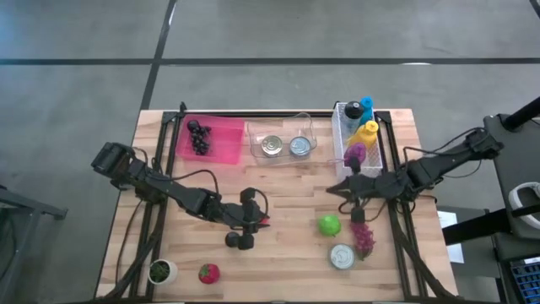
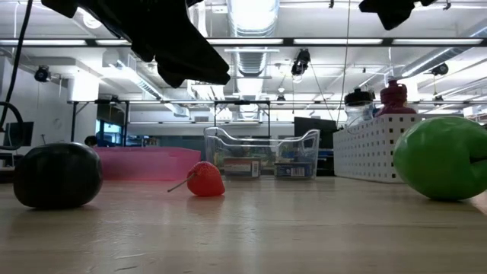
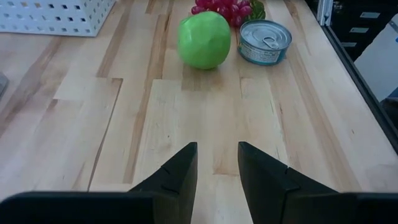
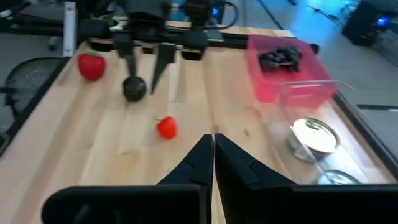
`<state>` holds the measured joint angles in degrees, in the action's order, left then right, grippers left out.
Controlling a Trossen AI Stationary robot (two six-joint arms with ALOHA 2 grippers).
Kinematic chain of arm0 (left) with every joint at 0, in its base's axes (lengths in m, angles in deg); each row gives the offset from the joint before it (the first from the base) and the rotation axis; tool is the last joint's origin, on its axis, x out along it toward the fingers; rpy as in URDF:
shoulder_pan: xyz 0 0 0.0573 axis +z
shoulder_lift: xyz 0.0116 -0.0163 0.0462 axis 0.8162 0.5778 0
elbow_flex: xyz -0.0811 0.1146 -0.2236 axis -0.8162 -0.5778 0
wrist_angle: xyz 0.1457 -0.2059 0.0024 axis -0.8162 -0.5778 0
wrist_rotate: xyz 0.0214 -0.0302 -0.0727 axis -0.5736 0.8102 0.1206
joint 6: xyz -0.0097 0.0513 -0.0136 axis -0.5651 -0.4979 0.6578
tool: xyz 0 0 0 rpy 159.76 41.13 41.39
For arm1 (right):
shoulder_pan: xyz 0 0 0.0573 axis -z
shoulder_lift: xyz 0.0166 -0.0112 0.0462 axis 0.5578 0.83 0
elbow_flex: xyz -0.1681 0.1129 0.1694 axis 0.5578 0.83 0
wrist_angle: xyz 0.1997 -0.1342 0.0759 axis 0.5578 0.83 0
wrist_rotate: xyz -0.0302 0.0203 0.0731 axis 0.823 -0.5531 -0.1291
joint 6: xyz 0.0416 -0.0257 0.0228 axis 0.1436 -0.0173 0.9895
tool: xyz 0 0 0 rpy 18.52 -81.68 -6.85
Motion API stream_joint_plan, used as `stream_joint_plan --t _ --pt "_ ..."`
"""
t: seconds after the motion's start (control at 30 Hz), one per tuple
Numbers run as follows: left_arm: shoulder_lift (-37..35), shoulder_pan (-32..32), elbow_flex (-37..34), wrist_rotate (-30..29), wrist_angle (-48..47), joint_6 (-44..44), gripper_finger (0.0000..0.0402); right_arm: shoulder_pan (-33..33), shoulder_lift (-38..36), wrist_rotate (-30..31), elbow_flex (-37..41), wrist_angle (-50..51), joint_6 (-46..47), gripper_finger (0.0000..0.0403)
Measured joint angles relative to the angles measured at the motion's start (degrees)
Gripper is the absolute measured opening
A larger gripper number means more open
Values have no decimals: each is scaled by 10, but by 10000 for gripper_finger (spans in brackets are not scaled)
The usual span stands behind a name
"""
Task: Pick & Place Food Item
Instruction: Put the strawberry into the pink bin
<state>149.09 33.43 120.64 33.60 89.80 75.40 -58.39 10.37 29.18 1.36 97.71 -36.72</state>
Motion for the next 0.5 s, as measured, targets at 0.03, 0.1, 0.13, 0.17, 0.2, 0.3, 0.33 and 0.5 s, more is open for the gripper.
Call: stream_joint_plan --t 0.03,0.1,0.13,0.17,0.2,0.3,0.33,0.5 --pt "0 0 0 0 -1 0 122 -6 4 -2 0 0 -1 8" --pt "0 0 0 0 0 -1 122 -16 11 -13 1 1 -3 8" --pt "0 0 0 0 0 -7 122 -20 14 -20 1 1 -3 8" --pt "0 0 0 0 0 -14 122 -24 17 -29 1 0 -4 8" --pt "0 0 0 0 1 -24 122 -27 20 -34 1 -2 -4 8" --pt "0 0 0 0 3 -41 122 -29 26 -44 1 -5 -4 8" --pt "0 0 0 -1 2 -42 122 -29 27 -46 1 -6 -4 8" --pt "0 0 0 -1 -2 -47 122 -29 34 -45 1 -6 1 8"
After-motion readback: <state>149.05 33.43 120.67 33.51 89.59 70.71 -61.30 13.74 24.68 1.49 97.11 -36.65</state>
